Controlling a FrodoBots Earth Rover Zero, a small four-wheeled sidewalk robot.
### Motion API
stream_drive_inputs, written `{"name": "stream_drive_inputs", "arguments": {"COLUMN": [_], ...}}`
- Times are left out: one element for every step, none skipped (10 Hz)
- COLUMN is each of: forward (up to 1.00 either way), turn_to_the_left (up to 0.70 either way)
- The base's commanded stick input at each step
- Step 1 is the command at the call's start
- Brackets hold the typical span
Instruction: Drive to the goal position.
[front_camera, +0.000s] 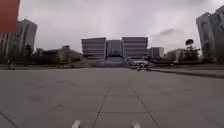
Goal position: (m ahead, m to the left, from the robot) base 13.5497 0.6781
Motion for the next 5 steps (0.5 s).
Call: {"name": "stream_drive_inputs", "arguments": {"forward": [0.70, 0.70, 0.70, 0.70, 0.70], "turn_to_the_left": [0.00, 0.00, 0.00, 0.00, 0.00]}}
